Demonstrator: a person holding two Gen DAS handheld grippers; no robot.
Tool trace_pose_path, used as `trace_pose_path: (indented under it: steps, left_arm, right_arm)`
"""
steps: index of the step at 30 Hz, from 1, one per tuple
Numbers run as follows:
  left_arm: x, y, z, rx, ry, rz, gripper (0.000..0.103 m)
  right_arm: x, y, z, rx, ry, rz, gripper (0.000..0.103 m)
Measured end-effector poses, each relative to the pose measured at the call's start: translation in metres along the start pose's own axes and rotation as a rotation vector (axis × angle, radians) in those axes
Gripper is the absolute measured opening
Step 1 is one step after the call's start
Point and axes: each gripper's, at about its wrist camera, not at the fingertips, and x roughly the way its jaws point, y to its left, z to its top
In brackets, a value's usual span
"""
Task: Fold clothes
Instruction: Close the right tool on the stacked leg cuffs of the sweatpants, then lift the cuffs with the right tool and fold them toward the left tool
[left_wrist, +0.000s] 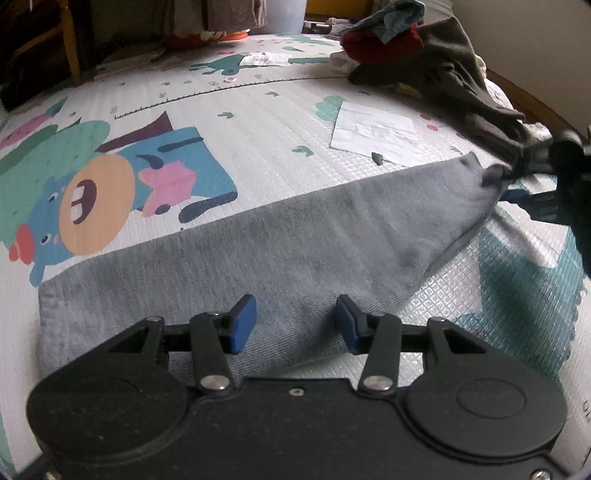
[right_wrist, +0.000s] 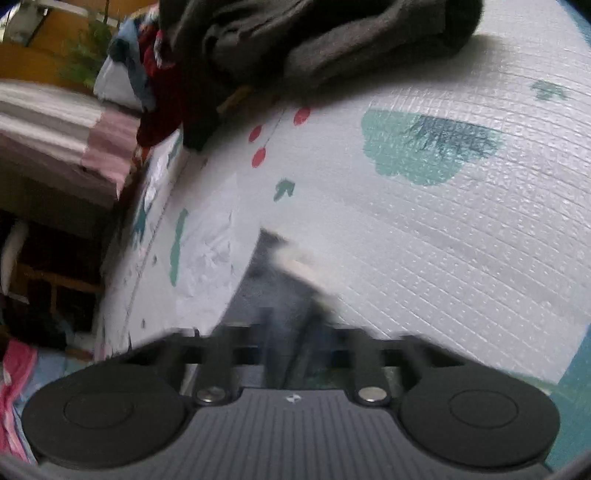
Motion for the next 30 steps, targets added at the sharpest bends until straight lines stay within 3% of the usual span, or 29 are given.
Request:
trace_pose_path:
  steps: [4, 8, 12, 15, 20, 23, 26, 28, 30]
  left_arm:
    - [-0.006, 0.008, 0.000, -0.042, -0.021, 0.022, 0.047]
    - [-0.017, 0.015, 0.000, -0.078, -0.054, 0.052, 0.047]
    - [0.002, 0.007, -0.005, 0.026, 0.046, 0.094, 0.047]
    - [0.000, 0.004, 0.003, 0.018, 0.024, 0.111, 0.049]
    - [-0.007, -0.020, 0.017, 0.013, -0.086, 0.039, 0.049]
    - [0.014, -0.033, 0.016, -0.021, -0.052, -0.002, 0.049]
    - [0.033, -0.047, 0.014, 0.044, -0.021, 0.031, 0.051]
    - [0.030, -0.040, 0.021, -0.012, -0.003, 0.006, 0.051]
    - [0.020, -0.028, 0.022, -0.085, -0.053, -0.031, 0.051]
  right_arm:
    - [-0.003, -0.003, 0.006, 0.000, 0.000, 0.015, 0.014]
    - [-0.019, -0.012, 0.025, 0.009, -0.058, 0.032, 0.014]
    - [-0.035, -0.002, 0.041, -0.097, -0.069, 0.113, 0.014]
    - [-0.046, 0.021, 0.040, -0.201, -0.063, 0.164, 0.014]
    - [-0.058, 0.059, 0.033, -0.356, -0.047, 0.235, 0.014]
    - [-0.064, 0.078, 0.024, -0.413, -0.025, 0.287, 0.014]
    - [-0.067, 0.106, 0.008, -0.493, 0.021, 0.351, 0.014]
    - [-0.070, 0.129, -0.005, -0.560, 0.054, 0.404, 0.014]
    - [-0.073, 0.153, -0.020, -0.641, 0.087, 0.458, 0.014]
